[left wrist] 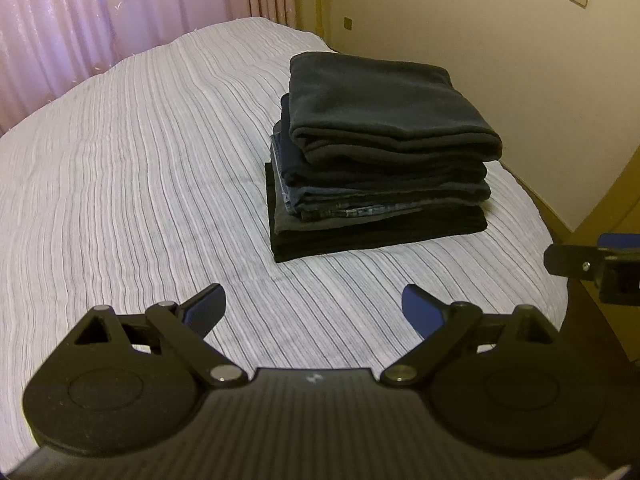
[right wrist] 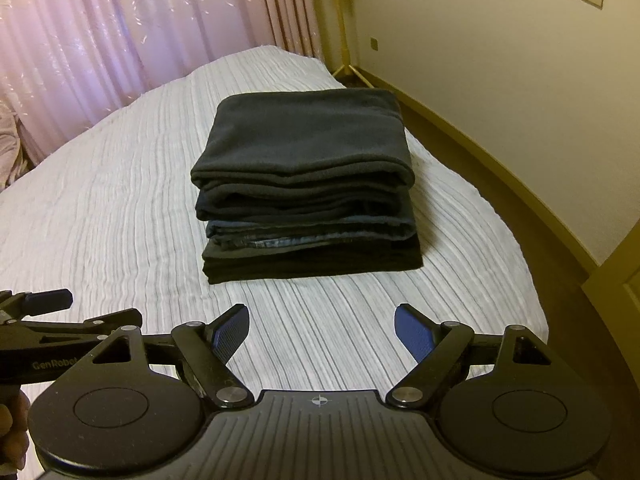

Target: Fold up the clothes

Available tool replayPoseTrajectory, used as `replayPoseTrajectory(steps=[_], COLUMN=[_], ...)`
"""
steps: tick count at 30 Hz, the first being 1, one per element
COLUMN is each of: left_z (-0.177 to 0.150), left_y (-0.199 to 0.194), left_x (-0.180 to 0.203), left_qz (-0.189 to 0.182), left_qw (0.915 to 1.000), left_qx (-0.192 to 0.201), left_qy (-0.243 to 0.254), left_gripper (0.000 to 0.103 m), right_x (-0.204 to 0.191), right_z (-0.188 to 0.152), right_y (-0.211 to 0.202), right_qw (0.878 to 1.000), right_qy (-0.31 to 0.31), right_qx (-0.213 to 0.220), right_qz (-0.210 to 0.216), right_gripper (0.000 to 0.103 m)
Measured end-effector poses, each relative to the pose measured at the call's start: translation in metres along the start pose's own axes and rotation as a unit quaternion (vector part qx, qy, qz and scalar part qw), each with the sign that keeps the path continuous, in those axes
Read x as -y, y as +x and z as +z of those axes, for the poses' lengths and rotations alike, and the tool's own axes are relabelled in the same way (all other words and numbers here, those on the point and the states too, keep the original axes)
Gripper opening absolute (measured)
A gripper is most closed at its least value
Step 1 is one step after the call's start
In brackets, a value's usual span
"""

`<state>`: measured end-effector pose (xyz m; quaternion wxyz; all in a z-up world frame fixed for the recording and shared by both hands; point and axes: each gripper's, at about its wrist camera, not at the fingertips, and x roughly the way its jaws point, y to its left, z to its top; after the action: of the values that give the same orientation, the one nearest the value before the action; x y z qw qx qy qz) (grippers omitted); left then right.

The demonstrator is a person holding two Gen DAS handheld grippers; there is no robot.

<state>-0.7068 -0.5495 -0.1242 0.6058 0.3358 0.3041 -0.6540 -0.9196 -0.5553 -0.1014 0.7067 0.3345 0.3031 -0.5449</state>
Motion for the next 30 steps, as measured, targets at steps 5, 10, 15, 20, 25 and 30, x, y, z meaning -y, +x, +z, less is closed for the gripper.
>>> replayPoseTrajectory(steps=[5,10,15,20,25,30], left_z=[-0.001,0.0,0.001,0.003,0.005,0.008], left_y=[-0.001,-0.001,0.002,0.004,0.006,0.009], left_x=[0.002,0.004,0.008,0.012,0.016,0.02], left_qz=[0.002,0.002,0.001,-0.002,-0.003,-0.006], left_qw=[1.0,1.0,0.9999,0.9999,0.9998,0.9997], left_qx=[-0.001,-0.002,-0.004,-0.004,-0.003,-0.003], left_qy=[0.001,0.004,0.012,0.015,0.02,0.024], left_gripper=[0.093,0.093,0.093,0.093,0.094,0.094], right_x=[-0.001,-0.001,-0.001,0.001,0.001,0.003], right_z=[-0.001,0.0,0.0,0.002,0.005,0.007], right_y=[-0.001,-0.001,-0.002,-0.003,-0.004,-0.004], right_qw=[1.0,1.0,1.0,1.0,1.0,1.0], right_qy=[-0.002,-0.001,0.0,0.001,-0.001,0.001], right_qx=[0.0,-0.001,0.0,0.002,0.003,0.003], right_qz=[0.003,0.004,0.004,0.003,0.003,0.001], right_gripper=[0.083,0.083,0.083,0.083,0.083,0.083])
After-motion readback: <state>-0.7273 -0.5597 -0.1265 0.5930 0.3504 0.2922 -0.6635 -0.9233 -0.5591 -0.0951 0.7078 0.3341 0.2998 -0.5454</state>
